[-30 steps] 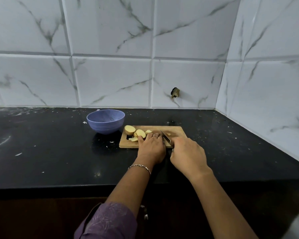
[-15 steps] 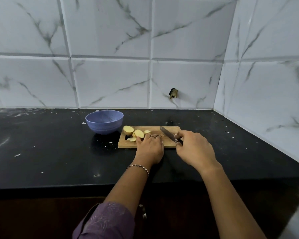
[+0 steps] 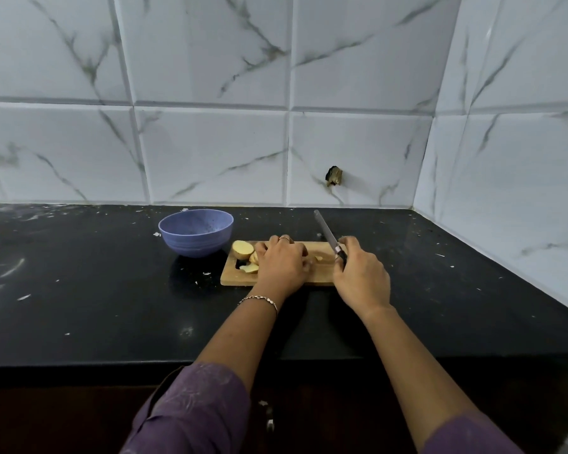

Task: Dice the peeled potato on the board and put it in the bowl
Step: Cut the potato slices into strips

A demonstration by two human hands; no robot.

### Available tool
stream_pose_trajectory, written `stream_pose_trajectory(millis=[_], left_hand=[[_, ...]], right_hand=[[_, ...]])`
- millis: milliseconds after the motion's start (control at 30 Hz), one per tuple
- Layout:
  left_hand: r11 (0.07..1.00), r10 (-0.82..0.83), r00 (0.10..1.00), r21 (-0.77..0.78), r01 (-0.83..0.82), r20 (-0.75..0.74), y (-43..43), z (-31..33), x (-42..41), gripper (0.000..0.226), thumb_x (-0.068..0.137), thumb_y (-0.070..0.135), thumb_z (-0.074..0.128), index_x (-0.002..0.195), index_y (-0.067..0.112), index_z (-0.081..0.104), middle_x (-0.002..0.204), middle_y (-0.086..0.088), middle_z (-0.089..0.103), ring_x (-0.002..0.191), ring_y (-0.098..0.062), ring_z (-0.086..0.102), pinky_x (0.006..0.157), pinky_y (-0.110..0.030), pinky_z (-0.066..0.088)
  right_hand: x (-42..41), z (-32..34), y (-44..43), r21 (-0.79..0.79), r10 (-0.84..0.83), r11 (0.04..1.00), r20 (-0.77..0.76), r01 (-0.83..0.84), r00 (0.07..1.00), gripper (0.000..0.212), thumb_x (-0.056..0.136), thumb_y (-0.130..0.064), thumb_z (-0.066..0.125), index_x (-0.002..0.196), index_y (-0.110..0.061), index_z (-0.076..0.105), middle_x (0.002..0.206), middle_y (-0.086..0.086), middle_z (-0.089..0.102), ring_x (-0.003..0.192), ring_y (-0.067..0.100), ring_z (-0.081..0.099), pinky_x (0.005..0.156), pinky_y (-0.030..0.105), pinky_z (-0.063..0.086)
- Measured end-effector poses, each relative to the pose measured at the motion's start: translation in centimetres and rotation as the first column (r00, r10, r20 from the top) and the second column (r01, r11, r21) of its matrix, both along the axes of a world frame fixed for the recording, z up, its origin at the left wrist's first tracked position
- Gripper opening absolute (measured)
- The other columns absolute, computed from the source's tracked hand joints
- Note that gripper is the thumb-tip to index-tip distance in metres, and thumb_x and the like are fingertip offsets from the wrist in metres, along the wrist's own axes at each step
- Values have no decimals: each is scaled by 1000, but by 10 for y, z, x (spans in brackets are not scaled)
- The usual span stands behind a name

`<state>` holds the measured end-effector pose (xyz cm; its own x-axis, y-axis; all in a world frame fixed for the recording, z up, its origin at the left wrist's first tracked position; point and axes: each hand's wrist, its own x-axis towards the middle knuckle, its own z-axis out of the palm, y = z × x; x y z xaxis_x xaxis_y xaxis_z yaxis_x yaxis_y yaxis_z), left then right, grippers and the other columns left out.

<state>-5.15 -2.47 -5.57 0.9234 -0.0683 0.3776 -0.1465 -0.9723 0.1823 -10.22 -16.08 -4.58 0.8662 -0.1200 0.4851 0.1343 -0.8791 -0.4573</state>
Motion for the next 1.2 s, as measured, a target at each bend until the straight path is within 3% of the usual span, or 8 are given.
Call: stream_pose_trajectory(millis=[167,467,633,800,933,1200], left_hand=[[1000,-3,1000,16,3,-19,-14,-1,13,33,95,48,52,116,27,67,126,-4,55,125,-24,42,103,-46,24],[996,77,997,47,-79,30,-19,0,24,29,94,38,51,113,23,68,120,-3,58,119,-25,47,104,-47,22],[997,67,998,35,-67,13,-33,0,25,36,92,48,51,108,22,70,117,-4,58,119,-25,47,102,-48,21],[999,48,999,19,-49,13,-37,3,24,28,96,35,49,110,23,70,119,-4,59,119,-24,46,101,-47,20],[999,54,998,4,-54,-27,-35,6,22,26,96,34,48,110,26,69,119,-3,58,121,-24,44,102,-47,21],[998,63,997,32,-62,-36,-26,8,7,27,98,27,49,117,26,68,123,-1,56,124,-23,42,106,-47,22]], right_hand=[[10,-9,-4,0,-26,1000,-5,26,1000,21,99,-23,53,120,-21,51,96,2,68,91,25,66,71,35,47],[11,-9,-8,14,-55,998,-1,55,999,20,99,-23,52,119,-21,53,97,4,68,94,29,65,68,31,37],[11,-9,-9,30,-60,998,3,60,998,22,97,-23,54,120,-21,53,99,5,69,96,29,65,71,34,42],[11,-10,-9,47,-54,997,1,54,999,20,97,-23,54,117,-22,54,98,5,69,95,30,65,71,35,43],[5,-9,-8,83,-41,996,13,40,999,20,94,-21,58,114,-23,60,95,5,70,93,30,65,75,36,49],[-14,-12,-1,140,-13,990,-25,16,1000,18,94,-21,59,109,-23,69,94,3,70,93,27,65,70,30,45]])
